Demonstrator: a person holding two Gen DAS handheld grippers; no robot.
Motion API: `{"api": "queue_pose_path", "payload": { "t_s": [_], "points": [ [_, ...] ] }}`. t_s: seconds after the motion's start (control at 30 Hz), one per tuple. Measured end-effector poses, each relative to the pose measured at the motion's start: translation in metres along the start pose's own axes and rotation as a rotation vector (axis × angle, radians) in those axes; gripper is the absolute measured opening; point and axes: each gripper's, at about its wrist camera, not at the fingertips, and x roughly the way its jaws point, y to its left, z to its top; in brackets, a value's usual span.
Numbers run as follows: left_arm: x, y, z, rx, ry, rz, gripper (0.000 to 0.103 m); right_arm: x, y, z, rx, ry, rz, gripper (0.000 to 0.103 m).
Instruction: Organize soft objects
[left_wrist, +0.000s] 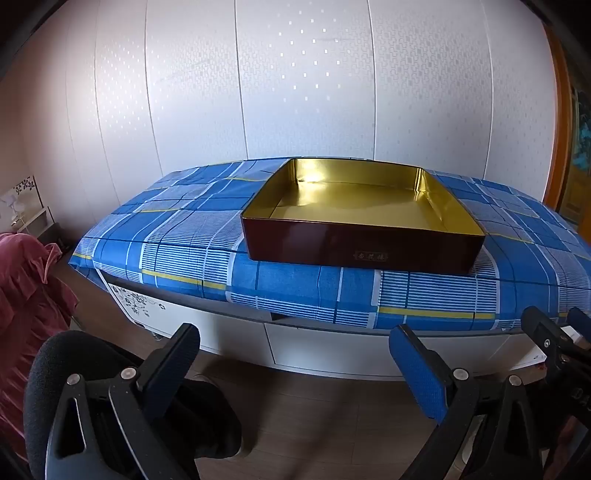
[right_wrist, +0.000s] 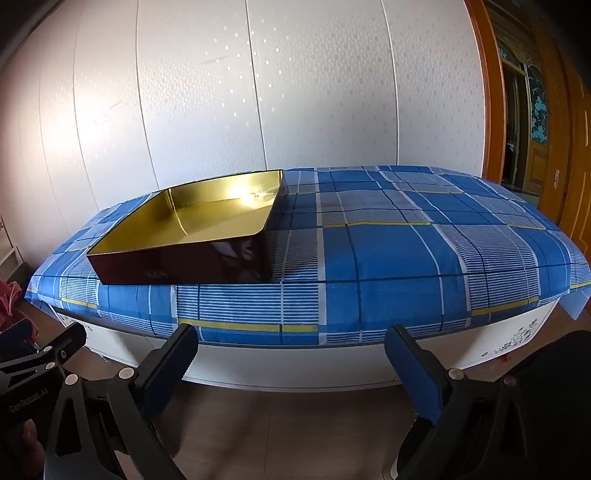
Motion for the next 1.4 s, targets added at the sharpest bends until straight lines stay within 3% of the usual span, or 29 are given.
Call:
{"api": "queue_pose_path", "payload": {
  "t_s": [1.4],
  "points": [
    [0.0064, -0.0001, -0.0010, 0.012, 0.020, 0.008, 0.103, 0.0021, 0.0001, -0.0011, 0.029, -0.018, 0.019, 0.103]
  ]
}}
